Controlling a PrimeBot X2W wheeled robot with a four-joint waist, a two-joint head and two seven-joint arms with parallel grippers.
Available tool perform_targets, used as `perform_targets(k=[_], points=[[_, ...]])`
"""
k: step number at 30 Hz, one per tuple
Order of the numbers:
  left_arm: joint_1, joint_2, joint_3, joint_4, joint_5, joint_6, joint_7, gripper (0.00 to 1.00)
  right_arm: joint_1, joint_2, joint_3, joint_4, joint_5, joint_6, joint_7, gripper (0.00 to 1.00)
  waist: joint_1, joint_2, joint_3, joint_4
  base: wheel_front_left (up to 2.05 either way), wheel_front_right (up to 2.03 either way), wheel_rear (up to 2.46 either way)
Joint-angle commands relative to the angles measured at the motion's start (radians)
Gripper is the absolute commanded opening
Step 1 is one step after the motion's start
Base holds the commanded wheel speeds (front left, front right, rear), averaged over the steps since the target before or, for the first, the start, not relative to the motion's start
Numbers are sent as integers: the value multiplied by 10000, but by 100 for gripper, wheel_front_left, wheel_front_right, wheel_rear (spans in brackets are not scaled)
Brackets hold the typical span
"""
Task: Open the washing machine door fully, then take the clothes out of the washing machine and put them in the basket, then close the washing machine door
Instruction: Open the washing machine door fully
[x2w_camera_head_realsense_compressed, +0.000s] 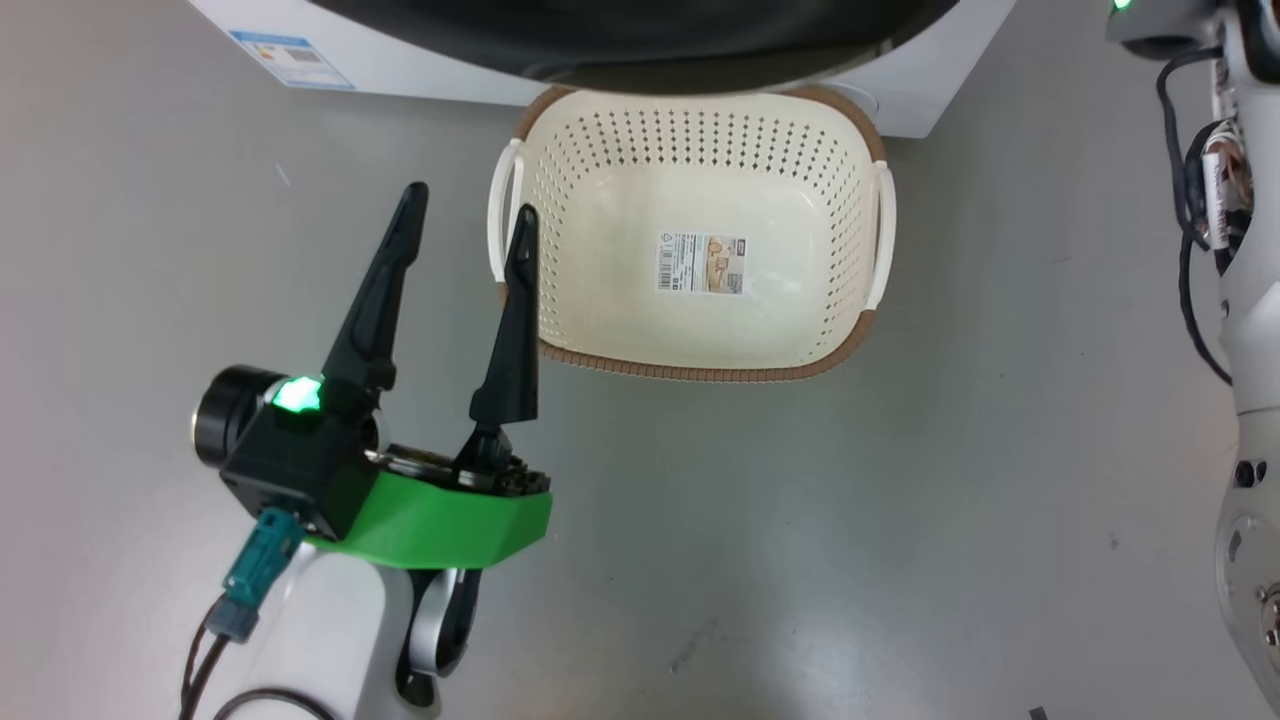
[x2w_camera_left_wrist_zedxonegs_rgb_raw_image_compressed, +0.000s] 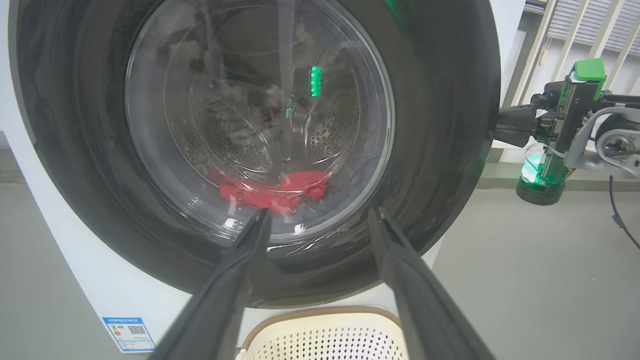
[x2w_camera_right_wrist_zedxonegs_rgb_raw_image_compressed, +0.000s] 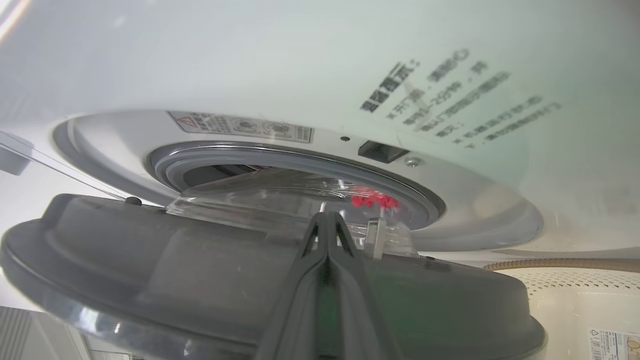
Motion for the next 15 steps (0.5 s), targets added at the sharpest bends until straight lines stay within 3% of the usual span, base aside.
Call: perform_targets(k=[1, 15], points=[[88, 183, 306, -200, 95, 6, -49, 100, 141, 417, 287, -274, 108, 77, 187, 0, 0, 0, -71, -15, 0, 0, 0], [453, 183, 436, -61, 255, -32, -49, 100, 1058, 418, 1160, -167, 898, 77, 449, 0, 0, 0, -793, -90, 0, 0, 0]])
